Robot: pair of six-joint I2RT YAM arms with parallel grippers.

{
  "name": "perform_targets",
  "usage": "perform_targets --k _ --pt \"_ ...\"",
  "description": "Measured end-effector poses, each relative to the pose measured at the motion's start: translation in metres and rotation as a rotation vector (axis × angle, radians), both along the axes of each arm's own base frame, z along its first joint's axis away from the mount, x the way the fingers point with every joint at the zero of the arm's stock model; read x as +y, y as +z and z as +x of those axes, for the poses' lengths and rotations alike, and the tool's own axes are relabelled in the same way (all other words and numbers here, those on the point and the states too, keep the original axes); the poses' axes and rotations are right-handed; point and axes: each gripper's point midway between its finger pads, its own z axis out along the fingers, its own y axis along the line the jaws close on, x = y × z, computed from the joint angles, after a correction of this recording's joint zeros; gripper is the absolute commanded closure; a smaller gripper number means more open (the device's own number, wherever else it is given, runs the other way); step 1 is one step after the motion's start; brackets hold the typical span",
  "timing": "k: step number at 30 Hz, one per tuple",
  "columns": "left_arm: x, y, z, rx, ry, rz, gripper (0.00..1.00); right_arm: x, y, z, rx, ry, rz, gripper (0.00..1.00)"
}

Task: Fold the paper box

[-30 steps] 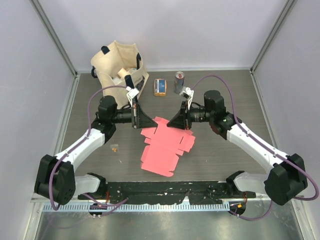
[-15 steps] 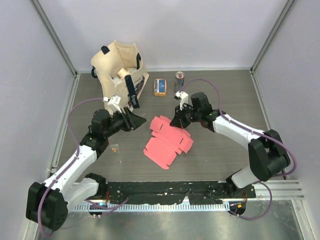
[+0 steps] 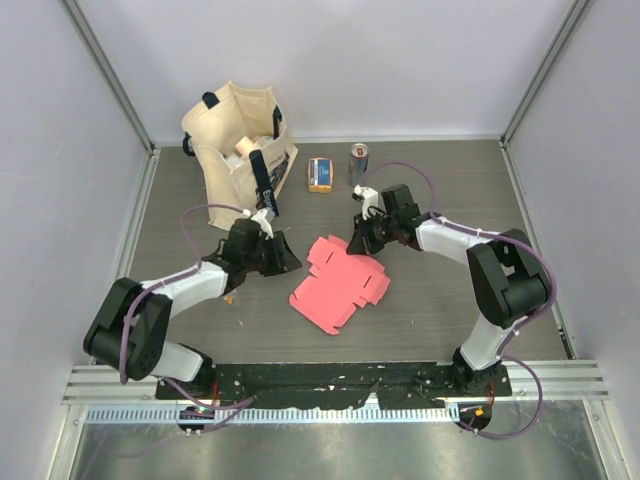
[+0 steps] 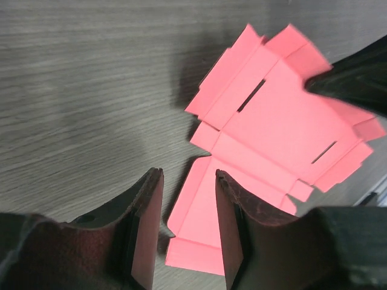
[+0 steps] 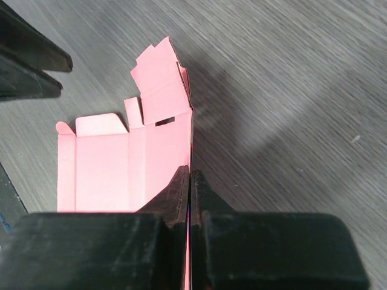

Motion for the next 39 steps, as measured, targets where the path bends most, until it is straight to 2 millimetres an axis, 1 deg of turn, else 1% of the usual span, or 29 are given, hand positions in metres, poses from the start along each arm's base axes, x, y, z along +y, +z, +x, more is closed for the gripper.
perform_targets --k 2,4,8,11,15,18,21,22,25,28,30,31,34,39 --pt "-0.007 -0.013 -0.005 0.022 -0.027 0.032 0.54 -0.004 -0.006 0.002 0.016 -0.006 0.0 0.98" --pt "-0.015 -0.023 -0.006 0.034 -0.054 0.053 0.55 -0.005 -0.009 0.002 0.027 -0.001 0.002 0.98" --pt "-0.03 -0.038 -0.003 0.052 -0.09 0.076 0.65 -0.003 -0.012 0.001 0.039 0.016 0.012 0.98" --pt "-0.034 -0.044 0.005 0.047 -0.095 0.087 0.66 -0.002 -0.013 0.0 0.047 0.021 0.019 0.98" --pt "-0.037 -0.042 0.015 0.028 -0.095 0.094 0.67 -0.001 -0.01 0.003 0.034 0.027 0.04 0.98" --pt "-0.041 -0.043 0.015 0.028 -0.104 0.096 0.7 -0.001 -0.007 0.005 0.029 0.026 0.054 0.98" --pt "-0.048 -0.044 0.009 0.03 -0.125 0.097 0.73 0.0 -0.006 0.006 0.031 0.023 0.065 0.98" --pt "-0.05 -0.044 0.007 0.029 -0.132 0.097 0.77 0.0 -0.006 0.006 0.032 0.023 0.067 0.98" --pt "-0.053 -0.045 0.004 0.022 -0.136 0.112 0.81 -0.002 -0.007 0.006 0.039 0.014 0.07 0.98" --pt "-0.054 -0.045 0.001 -0.004 -0.132 0.149 0.83 -0.003 -0.009 0.005 0.044 0.008 0.073 0.98" --pt "-0.058 -0.04 -0.001 -0.036 -0.137 0.172 0.84 -0.002 -0.01 0.005 0.046 0.0 0.078 0.98" --pt "-0.06 -0.037 -0.002 -0.05 -0.139 0.177 0.85 -0.003 -0.01 0.006 0.047 -0.004 0.08 0.98" --pt "-0.068 -0.033 -0.006 -0.07 -0.149 0.18 0.86 -0.003 -0.01 0.007 0.045 -0.017 0.089 0.98" --pt "-0.08 -0.032 -0.016 -0.085 -0.18 0.196 0.87 -0.003 -0.01 0.004 0.041 -0.036 0.104 0.98"
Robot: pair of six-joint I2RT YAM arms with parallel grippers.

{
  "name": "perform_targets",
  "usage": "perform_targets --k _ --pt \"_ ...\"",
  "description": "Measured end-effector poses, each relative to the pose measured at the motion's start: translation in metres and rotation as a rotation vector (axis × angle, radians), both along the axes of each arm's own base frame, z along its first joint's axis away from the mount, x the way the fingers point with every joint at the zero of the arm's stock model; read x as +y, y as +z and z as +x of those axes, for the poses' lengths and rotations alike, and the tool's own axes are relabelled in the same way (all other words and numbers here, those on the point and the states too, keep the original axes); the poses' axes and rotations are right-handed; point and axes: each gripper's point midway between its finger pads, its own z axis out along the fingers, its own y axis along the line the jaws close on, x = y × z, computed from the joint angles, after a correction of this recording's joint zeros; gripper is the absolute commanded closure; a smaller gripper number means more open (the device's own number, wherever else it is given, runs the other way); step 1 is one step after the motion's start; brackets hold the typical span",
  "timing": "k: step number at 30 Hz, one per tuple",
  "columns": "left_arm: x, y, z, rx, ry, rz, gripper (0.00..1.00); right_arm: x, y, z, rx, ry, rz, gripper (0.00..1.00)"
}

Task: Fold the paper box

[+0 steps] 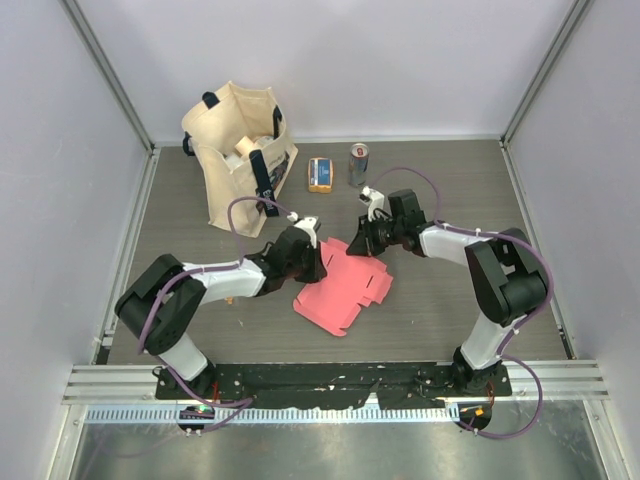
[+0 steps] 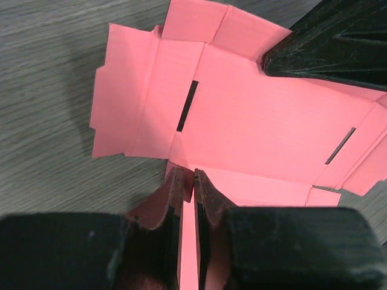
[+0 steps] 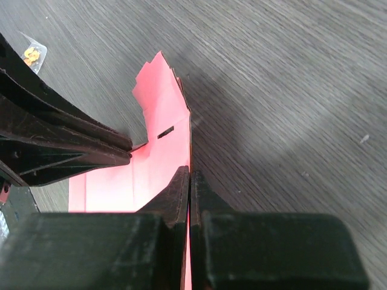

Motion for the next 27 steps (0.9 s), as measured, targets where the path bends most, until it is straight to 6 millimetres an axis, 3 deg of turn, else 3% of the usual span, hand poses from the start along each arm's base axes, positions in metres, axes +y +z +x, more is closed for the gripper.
perform_targets --k 5,11,17,19,22,23,24,27 --pt "-0.01 -0.004 -0.002 -0.006 -0.01 0.02 0.85 -0.002 -0.001 -0.002 -0.004 -0.031 0.013 0.98" --pt "-0.023 -0.013 0.001 0.01 -0.01 0.004 0.7 -0.004 -0.003 -0.002 -0.012 -0.053 0.019 0.98" --pt "-0.024 -0.002 -0.004 -0.002 -0.027 -0.018 0.53 -0.004 -0.004 -0.004 -0.012 -0.056 0.015 0.98" --pt "-0.02 0.012 -0.007 -0.02 -0.033 -0.022 0.44 -0.004 -0.004 -0.004 -0.014 -0.055 0.015 0.98" --pt "-0.016 0.046 -0.002 -0.084 -0.028 -0.056 0.45 -0.004 -0.003 -0.004 -0.018 -0.054 0.017 0.98" --pt "-0.016 0.057 0.001 -0.103 -0.025 -0.072 0.48 -0.004 -0.003 -0.003 -0.019 -0.054 0.017 0.98" --pt "-0.015 0.068 0.006 -0.12 -0.016 -0.09 0.58 -0.003 -0.002 -0.003 -0.02 -0.054 0.018 0.98" --pt "-0.005 0.096 0.035 -0.158 0.048 -0.144 0.69 -0.003 0.0 -0.003 -0.025 -0.053 0.021 0.98"
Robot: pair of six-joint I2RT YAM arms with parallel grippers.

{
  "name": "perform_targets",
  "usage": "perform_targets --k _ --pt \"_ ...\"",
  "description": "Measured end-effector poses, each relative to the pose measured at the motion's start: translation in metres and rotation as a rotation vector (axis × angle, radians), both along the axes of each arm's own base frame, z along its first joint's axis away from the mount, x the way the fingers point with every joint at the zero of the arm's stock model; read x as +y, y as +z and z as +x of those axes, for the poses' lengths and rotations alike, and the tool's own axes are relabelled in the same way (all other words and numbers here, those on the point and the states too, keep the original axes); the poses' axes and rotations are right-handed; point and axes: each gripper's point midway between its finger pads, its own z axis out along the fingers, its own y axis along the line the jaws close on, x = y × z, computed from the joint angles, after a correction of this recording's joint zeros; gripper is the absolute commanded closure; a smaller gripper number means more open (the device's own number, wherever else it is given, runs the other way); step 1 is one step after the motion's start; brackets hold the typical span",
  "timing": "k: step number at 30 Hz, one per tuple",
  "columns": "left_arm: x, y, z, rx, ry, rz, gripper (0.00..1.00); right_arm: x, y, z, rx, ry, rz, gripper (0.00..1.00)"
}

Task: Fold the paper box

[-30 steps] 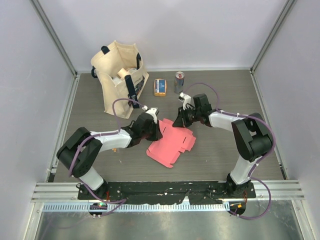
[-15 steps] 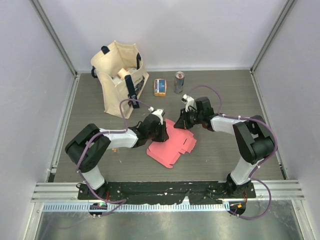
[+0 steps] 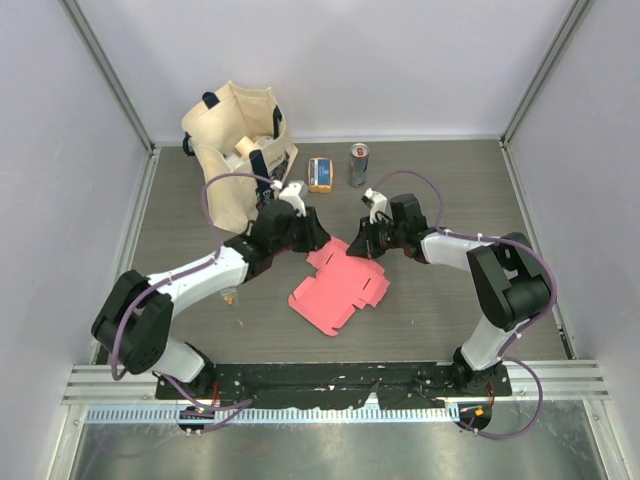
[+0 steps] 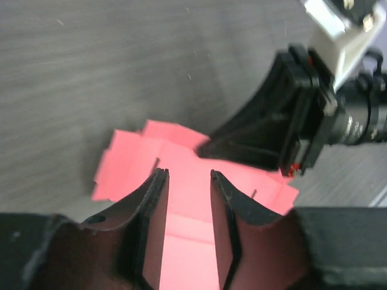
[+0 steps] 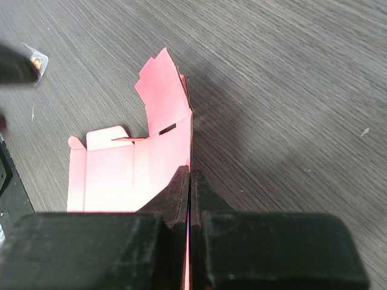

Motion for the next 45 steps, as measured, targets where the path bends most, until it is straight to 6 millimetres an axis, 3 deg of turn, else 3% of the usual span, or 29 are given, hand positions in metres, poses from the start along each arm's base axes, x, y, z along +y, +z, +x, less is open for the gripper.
perform_targets --k 3,6,13,23,33,38,45 --pt "0.017 0.008 0.028 0.01 0.066 -0.043 0.76 0.0 0.0 0.0 -0.002 0.001 0.002 0.98" --pt "0.028 -0.001 0.051 0.041 0.113 -0.04 0.83 0.001 0.001 0.0 -0.003 0.006 0.007 0.98" --pt "0.011 -0.029 0.067 0.12 0.089 -0.007 0.91 0.003 0.008 -0.001 -0.016 0.015 0.021 0.98" --pt "0.002 -0.047 0.058 0.164 0.07 0.035 0.92 0.005 0.016 -0.001 -0.034 0.029 0.043 0.98" --pt "-0.007 -0.048 0.054 0.147 0.062 0.072 0.94 0.005 0.014 -0.005 -0.024 0.024 0.049 0.98" --pt "-0.024 -0.05 0.037 0.144 0.018 0.081 0.95 0.007 0.017 -0.005 -0.025 0.023 0.061 0.98" --pt "-0.026 -0.055 0.026 0.156 0.017 0.08 0.94 0.007 0.014 -0.009 -0.009 0.019 0.061 0.98"
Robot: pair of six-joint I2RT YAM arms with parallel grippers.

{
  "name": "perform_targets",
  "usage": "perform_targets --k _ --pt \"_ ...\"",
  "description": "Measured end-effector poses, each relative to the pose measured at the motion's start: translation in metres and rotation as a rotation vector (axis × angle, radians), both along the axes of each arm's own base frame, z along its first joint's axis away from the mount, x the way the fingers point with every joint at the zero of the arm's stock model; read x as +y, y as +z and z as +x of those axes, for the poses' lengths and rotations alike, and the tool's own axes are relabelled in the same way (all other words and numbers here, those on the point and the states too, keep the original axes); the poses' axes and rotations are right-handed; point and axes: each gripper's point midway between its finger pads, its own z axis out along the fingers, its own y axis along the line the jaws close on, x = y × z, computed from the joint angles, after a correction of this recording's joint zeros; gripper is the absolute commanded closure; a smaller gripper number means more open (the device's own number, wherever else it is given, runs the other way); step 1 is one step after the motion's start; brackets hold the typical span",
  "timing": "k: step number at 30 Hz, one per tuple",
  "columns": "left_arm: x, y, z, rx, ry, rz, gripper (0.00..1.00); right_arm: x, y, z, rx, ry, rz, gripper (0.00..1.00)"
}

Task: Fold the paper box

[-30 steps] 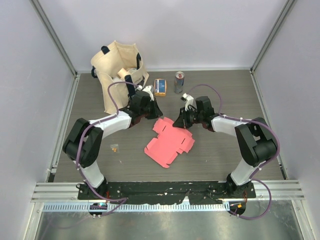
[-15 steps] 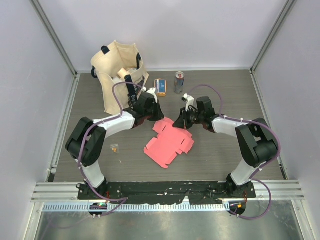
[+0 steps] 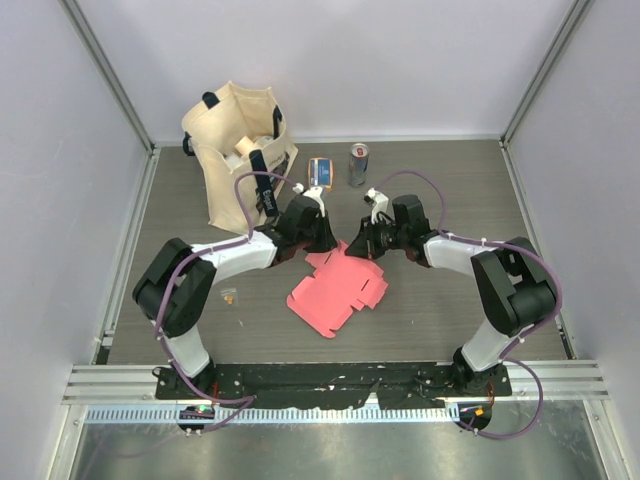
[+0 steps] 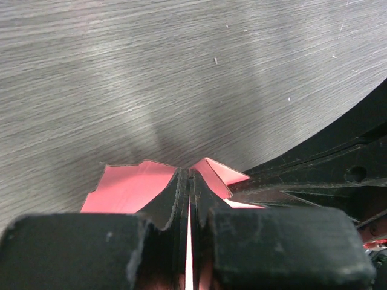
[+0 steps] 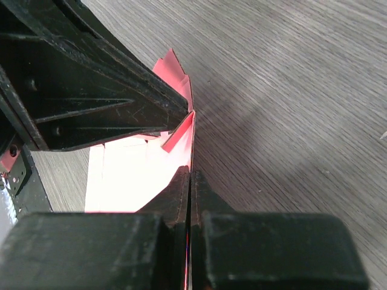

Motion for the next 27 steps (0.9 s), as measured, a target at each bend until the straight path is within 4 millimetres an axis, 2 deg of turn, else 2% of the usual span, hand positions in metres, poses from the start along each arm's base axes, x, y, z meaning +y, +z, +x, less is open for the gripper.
perform_targets --k 4,7,10,11,12,14,16,17,19,20,21,24,27 --pt "-0.004 0.001 -0.003 0.017 -0.001 -0.023 0.89 0.001 0.0 0.001 -0.008 -0.006 -0.007 0.98" --pt "-0.009 0.004 -0.005 0.028 -0.009 -0.05 0.8 0.002 -0.003 0.002 -0.022 -0.012 -0.026 0.98" --pt "-0.011 0.003 -0.011 0.041 -0.009 -0.062 0.69 0.002 -0.008 0.001 -0.044 -0.005 -0.069 0.98" --pt "-0.01 0.003 -0.013 0.044 -0.008 -0.063 0.59 0.001 -0.009 0.0 -0.055 -0.001 -0.086 0.98" --pt "-0.008 0.004 -0.016 0.048 -0.007 -0.062 0.54 0.0 -0.01 -0.001 -0.067 0.003 -0.103 0.98" --pt "-0.002 0.013 -0.022 0.054 0.008 -0.08 0.47 -0.001 -0.007 -0.001 -0.107 0.014 -0.131 0.98" --pt "0.003 0.03 -0.026 0.058 0.022 -0.127 0.47 -0.003 0.002 0.001 -0.166 0.021 -0.148 0.98" --pt "0.005 0.04 -0.027 0.058 0.023 -0.156 0.51 -0.003 0.007 0.003 -0.19 0.023 -0.149 0.98" --pt "0.01 0.059 -0.027 0.049 0.024 -0.204 0.61 -0.004 0.019 0.005 -0.245 0.034 -0.149 0.98" --pt "0.012 0.068 -0.026 0.043 0.022 -0.229 0.7 -0.004 0.022 0.005 -0.263 0.04 -0.15 0.98" --pt "0.013 0.076 -0.027 0.039 0.017 -0.249 0.74 -0.004 0.024 0.006 -0.281 0.047 -0.152 0.98" --pt "0.016 0.086 -0.027 0.044 0.001 -0.274 0.72 -0.005 0.024 0.006 -0.303 0.063 -0.162 0.98" --pt "0.016 0.082 -0.033 0.051 -0.028 -0.256 0.66 -0.005 0.024 0.005 -0.316 0.081 -0.167 0.98"
